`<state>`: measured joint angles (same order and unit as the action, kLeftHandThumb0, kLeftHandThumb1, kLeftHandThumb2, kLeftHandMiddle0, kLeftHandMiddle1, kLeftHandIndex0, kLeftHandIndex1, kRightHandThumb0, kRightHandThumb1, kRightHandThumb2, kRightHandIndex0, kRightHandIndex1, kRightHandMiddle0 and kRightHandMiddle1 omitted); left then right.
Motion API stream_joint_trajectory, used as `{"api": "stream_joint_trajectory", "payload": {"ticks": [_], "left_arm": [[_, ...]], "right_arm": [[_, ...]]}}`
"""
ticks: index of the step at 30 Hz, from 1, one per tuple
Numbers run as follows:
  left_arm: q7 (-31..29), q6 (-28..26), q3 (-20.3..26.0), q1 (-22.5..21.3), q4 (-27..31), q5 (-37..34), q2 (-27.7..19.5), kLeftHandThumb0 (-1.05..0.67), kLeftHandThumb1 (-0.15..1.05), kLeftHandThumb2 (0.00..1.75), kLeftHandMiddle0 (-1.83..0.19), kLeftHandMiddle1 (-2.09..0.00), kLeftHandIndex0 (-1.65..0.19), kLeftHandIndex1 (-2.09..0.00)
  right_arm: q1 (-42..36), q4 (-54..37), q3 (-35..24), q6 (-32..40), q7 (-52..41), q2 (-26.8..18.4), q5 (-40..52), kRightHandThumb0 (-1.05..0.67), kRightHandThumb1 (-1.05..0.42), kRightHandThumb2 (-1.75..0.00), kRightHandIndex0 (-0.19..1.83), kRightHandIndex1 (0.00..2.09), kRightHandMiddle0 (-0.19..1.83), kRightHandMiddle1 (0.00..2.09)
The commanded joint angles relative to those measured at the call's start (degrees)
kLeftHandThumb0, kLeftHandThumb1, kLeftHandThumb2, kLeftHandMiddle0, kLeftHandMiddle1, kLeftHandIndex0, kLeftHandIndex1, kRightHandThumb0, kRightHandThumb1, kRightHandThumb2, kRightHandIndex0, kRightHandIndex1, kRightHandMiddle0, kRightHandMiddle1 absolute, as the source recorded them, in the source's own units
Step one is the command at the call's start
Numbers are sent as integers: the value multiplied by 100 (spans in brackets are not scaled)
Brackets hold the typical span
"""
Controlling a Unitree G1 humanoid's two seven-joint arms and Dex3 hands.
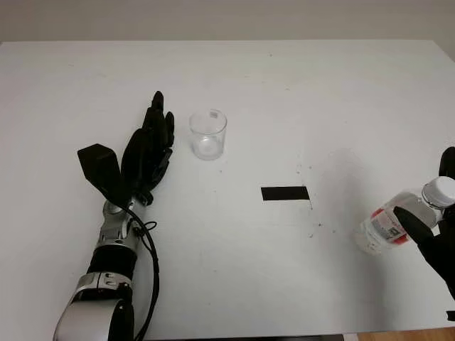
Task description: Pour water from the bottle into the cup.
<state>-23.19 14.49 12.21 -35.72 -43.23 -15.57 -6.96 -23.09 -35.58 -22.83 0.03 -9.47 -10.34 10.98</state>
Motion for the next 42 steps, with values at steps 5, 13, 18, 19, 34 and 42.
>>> {"api": "stream_joint_trajectory", "payload": {"ticks": [5,13,18,19,34,42], "left_arm": [[-12,57,10,-45,-26,40,-64,-86,105,67,19,0,19,0],[-67,84,51,-58,-40,8,-79,-85,105,68,19,0,19,0],[-71,91,76,-15,11,-1,-99,-85,105,67,19,0,19,0],[-64,84,81,-5,26,-6,-100,-85,105,67,19,0,19,0],[-60,81,73,-11,25,-32,-94,-84,105,68,19,0,19,0],[-39,75,92,-33,13,-45,-91,-85,105,66,19,0,19,0]], "right_arm": [[75,323,204,-145,6,79,-50,-94,-97,-5,-19,0,-19,0],[776,1400,304,-478,-212,-116,-1,-89,-92,-4,-19,0,-19,0],[1153,1999,346,-716,-220,-277,-259,-96,-92,-5,-19,0,-19,0],[1192,2070,355,-750,-212,-292,-293,-96,-92,-5,-19,0,-19,0],[1168,2179,492,-822,696,-106,-1090,-56,-101,-9,83,180,66,175],[1148,2229,633,-1055,679,-213,-1477,-52,-105,-27,81,209,59,209]]}}
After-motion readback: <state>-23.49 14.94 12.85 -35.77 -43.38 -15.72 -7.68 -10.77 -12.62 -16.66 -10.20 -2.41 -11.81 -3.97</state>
